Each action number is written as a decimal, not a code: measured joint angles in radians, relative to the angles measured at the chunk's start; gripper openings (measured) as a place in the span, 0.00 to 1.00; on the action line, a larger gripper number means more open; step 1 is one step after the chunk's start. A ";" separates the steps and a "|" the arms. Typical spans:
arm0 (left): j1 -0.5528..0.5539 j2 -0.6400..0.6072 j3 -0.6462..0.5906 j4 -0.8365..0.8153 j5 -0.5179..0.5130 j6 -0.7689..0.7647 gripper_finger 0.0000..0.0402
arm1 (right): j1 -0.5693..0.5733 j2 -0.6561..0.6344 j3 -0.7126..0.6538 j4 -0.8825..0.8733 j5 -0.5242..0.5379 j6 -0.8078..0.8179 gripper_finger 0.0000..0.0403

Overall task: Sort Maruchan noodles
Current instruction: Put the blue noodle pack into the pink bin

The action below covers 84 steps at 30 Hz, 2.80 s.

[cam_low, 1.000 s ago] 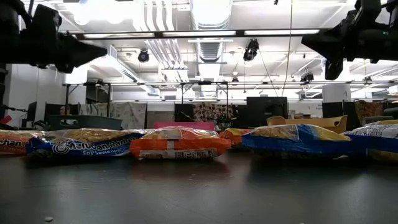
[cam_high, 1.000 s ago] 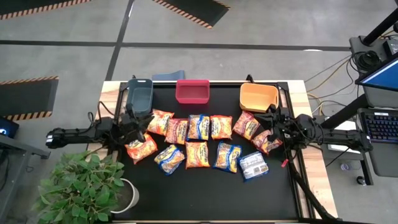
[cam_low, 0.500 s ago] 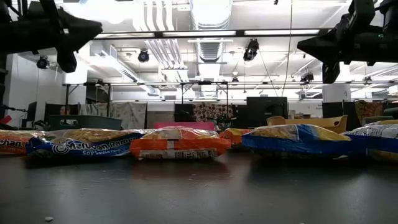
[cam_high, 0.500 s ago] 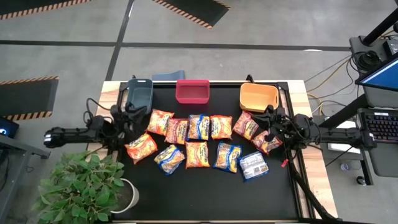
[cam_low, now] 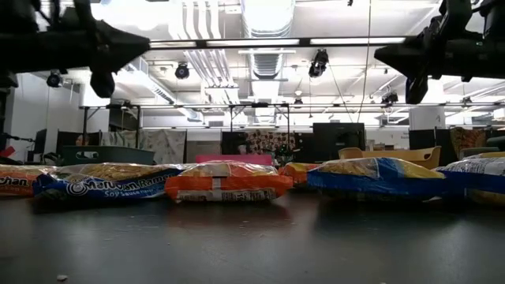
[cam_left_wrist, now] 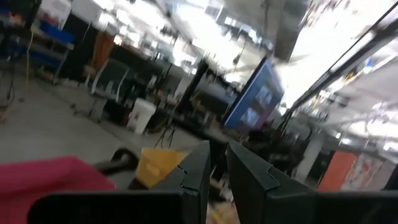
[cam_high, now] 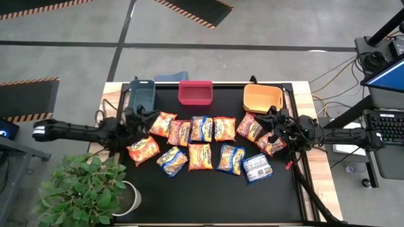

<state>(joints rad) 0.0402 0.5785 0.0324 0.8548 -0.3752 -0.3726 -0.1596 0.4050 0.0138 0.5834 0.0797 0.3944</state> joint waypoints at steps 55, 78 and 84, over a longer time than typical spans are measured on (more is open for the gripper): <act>-0.006 0.982 0.374 -0.067 0.235 0.134 0.10 | -0.269 1.033 0.817 -0.301 -0.189 -0.072 0.02; -0.013 0.980 0.459 -0.192 0.336 0.128 0.10 | -0.214 1.136 1.072 -0.587 -0.628 -0.107 0.02; -0.013 0.980 0.451 -0.196 0.333 0.126 0.10 | -0.212 1.144 1.107 -0.586 -0.627 -0.107 0.02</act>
<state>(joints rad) 0.0273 1.5585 0.4831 0.6586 -0.0424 -0.2462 -0.3721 1.5486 1.1211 -0.0025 -0.5472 0.2871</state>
